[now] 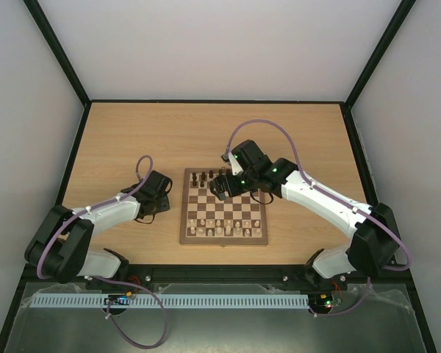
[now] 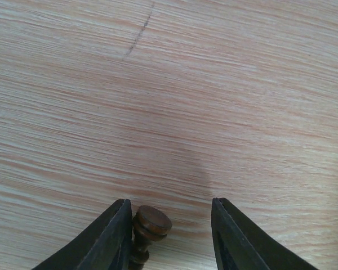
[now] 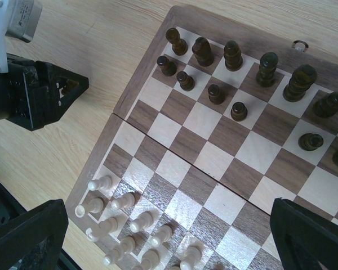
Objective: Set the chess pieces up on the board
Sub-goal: Pick up the chess piece at the center of the board.
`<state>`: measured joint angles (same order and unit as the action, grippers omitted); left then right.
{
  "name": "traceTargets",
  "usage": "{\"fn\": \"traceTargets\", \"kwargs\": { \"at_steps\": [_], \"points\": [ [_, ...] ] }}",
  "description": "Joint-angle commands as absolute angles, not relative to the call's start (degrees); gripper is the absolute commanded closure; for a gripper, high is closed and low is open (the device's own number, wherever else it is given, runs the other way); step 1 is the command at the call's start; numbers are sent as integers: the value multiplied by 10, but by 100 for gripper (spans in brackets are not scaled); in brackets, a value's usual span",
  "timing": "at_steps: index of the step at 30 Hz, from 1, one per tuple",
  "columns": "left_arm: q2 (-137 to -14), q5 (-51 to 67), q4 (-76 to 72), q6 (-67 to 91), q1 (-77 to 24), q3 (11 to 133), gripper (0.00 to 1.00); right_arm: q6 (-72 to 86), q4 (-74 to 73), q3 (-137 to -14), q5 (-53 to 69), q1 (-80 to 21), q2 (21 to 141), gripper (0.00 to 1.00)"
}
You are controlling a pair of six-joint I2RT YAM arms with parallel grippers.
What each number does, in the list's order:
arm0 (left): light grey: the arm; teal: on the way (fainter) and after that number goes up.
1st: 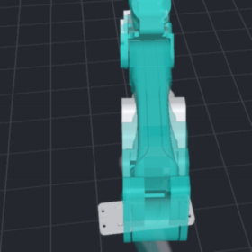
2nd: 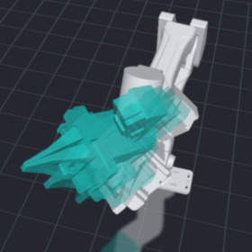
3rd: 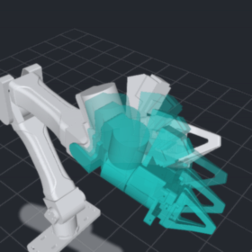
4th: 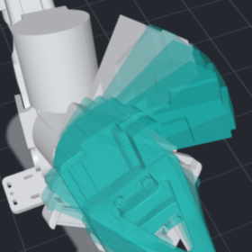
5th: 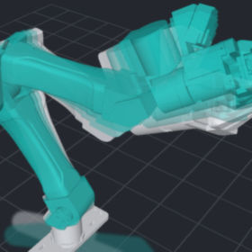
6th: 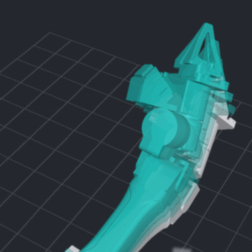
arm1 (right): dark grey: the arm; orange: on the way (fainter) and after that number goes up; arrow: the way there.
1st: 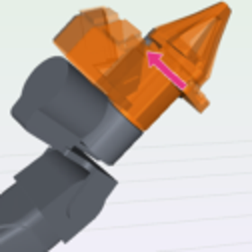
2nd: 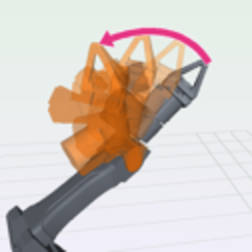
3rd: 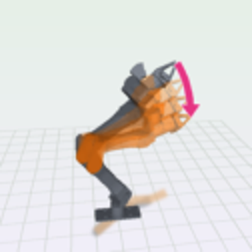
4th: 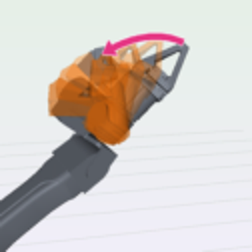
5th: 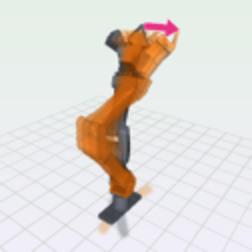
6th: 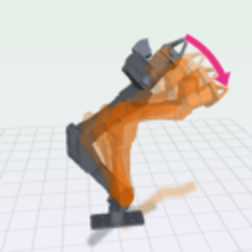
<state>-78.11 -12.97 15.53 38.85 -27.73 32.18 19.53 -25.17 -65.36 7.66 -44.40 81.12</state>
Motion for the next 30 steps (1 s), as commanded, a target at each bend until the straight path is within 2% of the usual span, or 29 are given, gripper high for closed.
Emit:
{"fn": "traceTargets", "kwargs": {
  "at_steps": [1, 8, 12, 24, 30],
  "points": [
    [-779, -128, 170, 392, -279, 323, 59, 194, -264, -649, 72, -449, 817, 1],
    [-787, -126, 169, 397, -279, 325, 65, 194, -266, -647, 65, -453, 815, 1],
    [-795, -123, 167, 399, -279, 325, 74, 195, -266, -646, 63, -453, 816, 1],
    [-800, -100, 156, 408, -272, 321, 92, 193, -267, -645, 61, -457, 817, 1],
    [-779, -53, 142, 417, -244, 326, 94, 194, -268, -646, 53, -459, 814, 1]
  ]
}}
